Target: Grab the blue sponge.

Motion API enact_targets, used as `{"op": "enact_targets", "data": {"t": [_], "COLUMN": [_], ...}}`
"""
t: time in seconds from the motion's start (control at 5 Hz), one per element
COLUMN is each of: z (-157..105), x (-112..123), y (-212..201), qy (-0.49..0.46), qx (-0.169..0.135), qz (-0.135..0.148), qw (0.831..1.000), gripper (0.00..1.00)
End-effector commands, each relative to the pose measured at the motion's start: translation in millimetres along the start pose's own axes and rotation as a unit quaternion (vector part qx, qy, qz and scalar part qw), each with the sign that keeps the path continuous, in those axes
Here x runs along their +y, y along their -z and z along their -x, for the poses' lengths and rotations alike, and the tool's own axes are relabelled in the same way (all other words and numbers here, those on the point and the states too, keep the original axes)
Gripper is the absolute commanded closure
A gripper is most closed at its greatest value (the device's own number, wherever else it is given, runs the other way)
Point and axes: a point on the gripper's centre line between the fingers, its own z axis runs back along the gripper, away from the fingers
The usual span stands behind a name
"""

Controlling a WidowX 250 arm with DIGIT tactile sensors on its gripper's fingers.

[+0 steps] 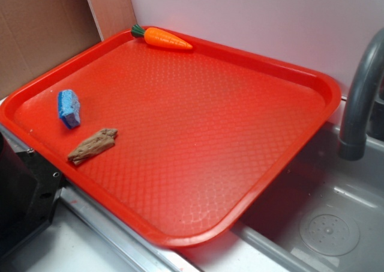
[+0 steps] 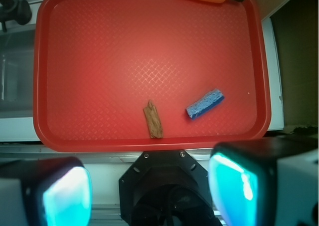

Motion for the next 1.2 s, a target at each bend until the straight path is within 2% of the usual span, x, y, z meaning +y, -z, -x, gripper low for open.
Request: {"op": "enact_targets", "data": {"t": [0.0, 0.2, 0.4, 0.6, 0.8, 1.0], "z": [0.0, -32.2, -45.3, -24.1, -3.1, 2.8], "x": [0.0, 50.8, 93.8, 120.3, 113.0, 112.5], "y": [0.0, 51.4, 79.5, 95.1, 106.2, 130.4], "qy": [0.0, -0.125, -0.248, -0.367, -0.476, -0.506], "qx": [0.0, 0.028, 0.025, 0.007, -0.053, -0.056], "qz": [0.0, -0.012, -0.01, 0.002, 0.024, 0.017], "qw": [1.0, 0.992, 0.968, 0.93, 0.877, 0.861], "gripper": [0.0, 0.0, 0.0, 0.0, 0.0, 0.0]}}
